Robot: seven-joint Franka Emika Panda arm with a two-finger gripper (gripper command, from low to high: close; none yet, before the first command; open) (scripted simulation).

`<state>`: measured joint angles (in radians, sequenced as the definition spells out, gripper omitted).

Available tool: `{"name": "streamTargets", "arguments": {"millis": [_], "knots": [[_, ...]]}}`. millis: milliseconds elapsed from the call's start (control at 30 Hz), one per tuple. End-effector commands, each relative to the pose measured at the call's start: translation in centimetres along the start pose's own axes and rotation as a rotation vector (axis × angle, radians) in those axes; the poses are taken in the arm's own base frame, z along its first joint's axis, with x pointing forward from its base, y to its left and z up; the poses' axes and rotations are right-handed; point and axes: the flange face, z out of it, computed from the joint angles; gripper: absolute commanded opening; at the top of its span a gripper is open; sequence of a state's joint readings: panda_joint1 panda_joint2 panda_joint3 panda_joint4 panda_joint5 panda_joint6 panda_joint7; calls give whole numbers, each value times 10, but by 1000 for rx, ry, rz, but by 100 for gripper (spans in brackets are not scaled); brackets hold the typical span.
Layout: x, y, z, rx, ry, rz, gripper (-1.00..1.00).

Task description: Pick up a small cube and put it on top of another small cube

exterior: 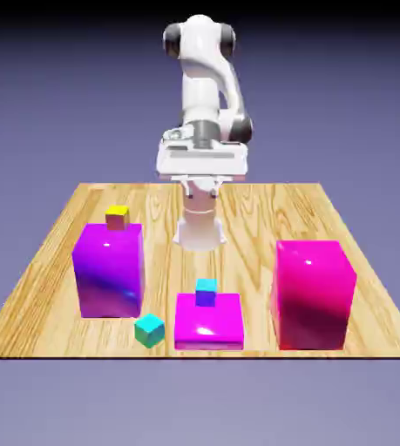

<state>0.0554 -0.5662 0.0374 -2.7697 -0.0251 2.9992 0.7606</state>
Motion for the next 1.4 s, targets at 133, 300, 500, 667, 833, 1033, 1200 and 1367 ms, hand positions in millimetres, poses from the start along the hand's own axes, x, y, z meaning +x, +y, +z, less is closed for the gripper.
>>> {"name": "streamTargets", "arguments": {"millis": [133,300,500,667,833,1033,1200,1367], "knots": [[-70,-80,40,-92,-213,-283,0],[-162,-143,64,-192,-383,-572,0],[-287,-195,65,-303,-518,-917,0],[-391,-219,44,-381,-574,-1192,0],[-488,-227,8,-441,-585,-1444,0],[-513,-169,83,-664,-761,-1550,0],[-514,-116,136,-808,-911,-1573,0],[-523,-63,174,-808,-911,-1573,-100]]}}
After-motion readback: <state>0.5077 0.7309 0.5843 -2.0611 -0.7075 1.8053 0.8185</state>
